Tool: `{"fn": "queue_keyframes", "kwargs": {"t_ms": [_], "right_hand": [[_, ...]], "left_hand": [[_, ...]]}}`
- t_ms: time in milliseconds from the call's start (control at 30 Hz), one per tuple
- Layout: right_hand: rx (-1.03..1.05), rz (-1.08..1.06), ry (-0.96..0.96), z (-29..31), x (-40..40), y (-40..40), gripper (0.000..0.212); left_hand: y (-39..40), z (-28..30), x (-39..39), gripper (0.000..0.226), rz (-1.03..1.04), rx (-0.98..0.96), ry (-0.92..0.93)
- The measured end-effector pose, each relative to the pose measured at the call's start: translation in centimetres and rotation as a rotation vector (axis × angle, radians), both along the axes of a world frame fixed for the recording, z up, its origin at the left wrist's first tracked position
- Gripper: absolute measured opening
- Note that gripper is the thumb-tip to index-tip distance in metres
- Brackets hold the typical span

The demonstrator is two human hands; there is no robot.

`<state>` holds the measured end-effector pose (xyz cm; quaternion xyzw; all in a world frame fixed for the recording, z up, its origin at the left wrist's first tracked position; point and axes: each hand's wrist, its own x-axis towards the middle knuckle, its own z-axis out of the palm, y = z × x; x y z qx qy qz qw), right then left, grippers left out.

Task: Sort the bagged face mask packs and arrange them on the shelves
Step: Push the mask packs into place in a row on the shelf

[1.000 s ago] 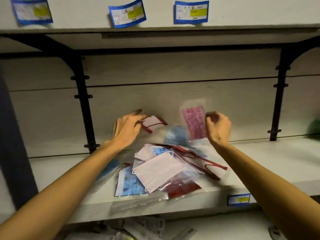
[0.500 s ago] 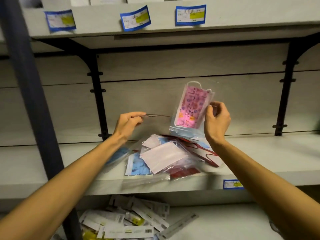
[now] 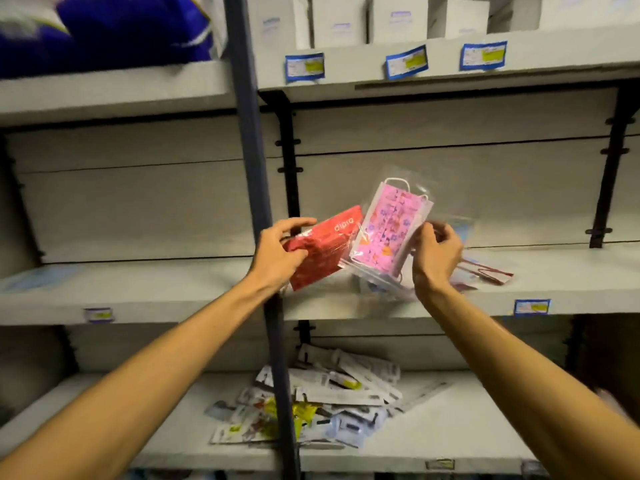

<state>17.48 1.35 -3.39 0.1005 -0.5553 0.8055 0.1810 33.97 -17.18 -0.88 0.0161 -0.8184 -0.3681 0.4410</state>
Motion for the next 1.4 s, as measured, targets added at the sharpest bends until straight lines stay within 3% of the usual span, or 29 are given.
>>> {"fn": "queue_keyframes", "kwargs": {"t_ms": [167,400,600,733,833,933,1100,1133,1233,1333,1400], "right_hand": [[0.022,0.085,-0.001,-1.4,9.0,-6.6,0.013],[0.197,0.417,0.135,-3.0,18.8,-18.5,0.007],[0.283,0.479,0.178,-4.0,21.0,-28.9,0.01],[0.318,0.516,0.096,-4.1,20.0,-37.2,0.01],[0.379,0.583,0.046,-4.0,18.6,-43.5,0.017],[0.45,0.617,0.014,-3.7,17.1,-48.9,0.028],[0.69,0.565,-0.041,-4.7,16.3,-54.6,0.042],[0.813,0.527,-0.015,-4.8,16.2,-55.3,0.049],[1.192,0.332,0.431,-4.0,16.1,-57.1,0.084],[1.255,0.457,0.56,-4.2,17.6,-58.8,0.078],[1.372,0.503,0.559,-5.4,18.3,-59.8,0.074]], "left_hand": [[-5.5,-2.1,9.6,0.055,0.05,0.125,-0.05],[-15.9,-4.6,18.7,0.049,0.199,0.657,0.079],[-24.9,-5.6,22.0,0.045,0.279,0.724,0.132],[-31.6,-6.1,22.2,0.036,0.394,0.634,0.086],[-37.2,-5.8,21.4,0.045,0.48,0.584,-0.018],[-42.5,-6.4,21.1,0.047,0.66,0.312,-0.145],[-48.9,-8.3,21.3,0.056,0.84,-0.205,-0.55],[-49.8,-8.4,21.2,0.054,0.806,-0.283,-0.561],[-52.1,-7.8,20.3,0.039,0.575,-0.349,-0.647],[-54.1,-7.1,19.1,0.03,0.469,-0.395,-0.845],[-55.3,-7.0,18.4,0.033,0.511,-0.435,-0.844]]}}
